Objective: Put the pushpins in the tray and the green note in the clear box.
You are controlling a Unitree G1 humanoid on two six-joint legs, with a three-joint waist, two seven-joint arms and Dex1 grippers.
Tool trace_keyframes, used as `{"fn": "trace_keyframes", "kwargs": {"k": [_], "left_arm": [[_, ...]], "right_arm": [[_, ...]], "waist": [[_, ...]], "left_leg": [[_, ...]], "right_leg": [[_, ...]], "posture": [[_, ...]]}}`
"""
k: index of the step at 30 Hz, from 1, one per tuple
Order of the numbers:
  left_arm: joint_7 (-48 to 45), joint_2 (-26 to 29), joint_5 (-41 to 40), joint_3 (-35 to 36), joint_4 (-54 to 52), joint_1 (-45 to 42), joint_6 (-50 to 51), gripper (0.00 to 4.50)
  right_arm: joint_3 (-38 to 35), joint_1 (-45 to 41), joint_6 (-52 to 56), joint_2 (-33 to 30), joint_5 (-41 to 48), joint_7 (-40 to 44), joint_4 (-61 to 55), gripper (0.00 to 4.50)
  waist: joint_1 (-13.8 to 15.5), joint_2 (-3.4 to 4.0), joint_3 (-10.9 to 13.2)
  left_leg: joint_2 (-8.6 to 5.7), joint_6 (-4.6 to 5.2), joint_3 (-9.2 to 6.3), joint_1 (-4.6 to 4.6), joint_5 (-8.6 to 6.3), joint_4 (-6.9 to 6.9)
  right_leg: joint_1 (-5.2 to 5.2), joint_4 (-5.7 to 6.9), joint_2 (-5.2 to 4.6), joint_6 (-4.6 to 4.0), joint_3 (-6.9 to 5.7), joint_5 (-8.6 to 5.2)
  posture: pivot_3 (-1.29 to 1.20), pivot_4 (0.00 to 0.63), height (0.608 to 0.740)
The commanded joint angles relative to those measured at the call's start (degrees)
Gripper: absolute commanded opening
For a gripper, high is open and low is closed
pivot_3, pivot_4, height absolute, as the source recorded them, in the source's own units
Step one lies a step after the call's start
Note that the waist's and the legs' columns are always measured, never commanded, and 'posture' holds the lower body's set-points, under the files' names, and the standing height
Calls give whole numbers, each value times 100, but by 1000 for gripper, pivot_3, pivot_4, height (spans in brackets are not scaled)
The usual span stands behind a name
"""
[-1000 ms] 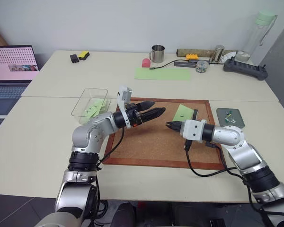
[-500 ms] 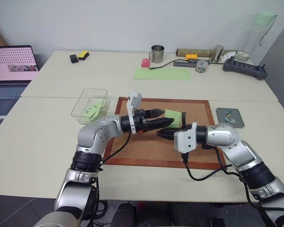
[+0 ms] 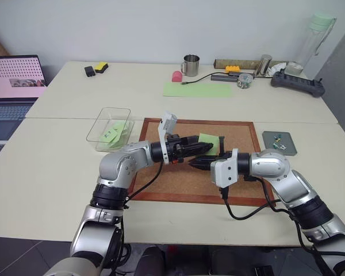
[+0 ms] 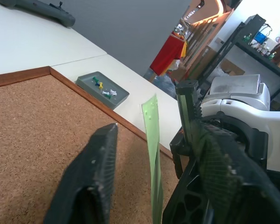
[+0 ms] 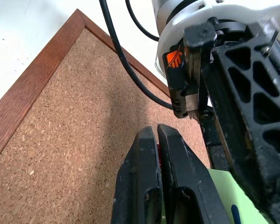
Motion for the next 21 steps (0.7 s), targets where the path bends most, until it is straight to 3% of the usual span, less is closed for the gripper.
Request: {"fn": "trace_keyframes", "kwargs": {"k": [1, 10, 14, 21], "left_arm": [[-69, 31, -67, 21, -260, -23, -86, 1676], [27, 80, 181, -36, -80, -52, -251, 56], [-39, 516, 1468, -717, 739, 73, -1547, 19], [12, 263, 1372, -368, 1027, -133, -1864, 19]], "right_arm": [[-109, -102, -107, 13, 47, -25, -183, 0], [-159, -117, -130, -17, 45, -41, -169, 0], [-228, -148, -86, 0, 25, -134, -216, 0], [-555, 77, 192, -92, 187, -276, -636, 0]], "waist": [[0, 0, 0], [0, 0, 0], [-1, 0, 0], [35, 0, 1]], "left_leg": [[0, 0, 0, 0, 0, 0], [0, 0, 0, 0, 0, 0], [0, 0, 1, 2, 0, 0], [-1, 4, 0, -3, -3, -1]], "right_leg": [[0, 0, 0, 0, 0, 0], [0, 0, 0, 0, 0, 0], [1, 0, 0, 0, 1, 0], [-2, -2, -1, 0, -2, 0]], "posture": [[0, 150, 740], [0, 150, 740], [0, 150, 740], [0, 150, 740]]}}
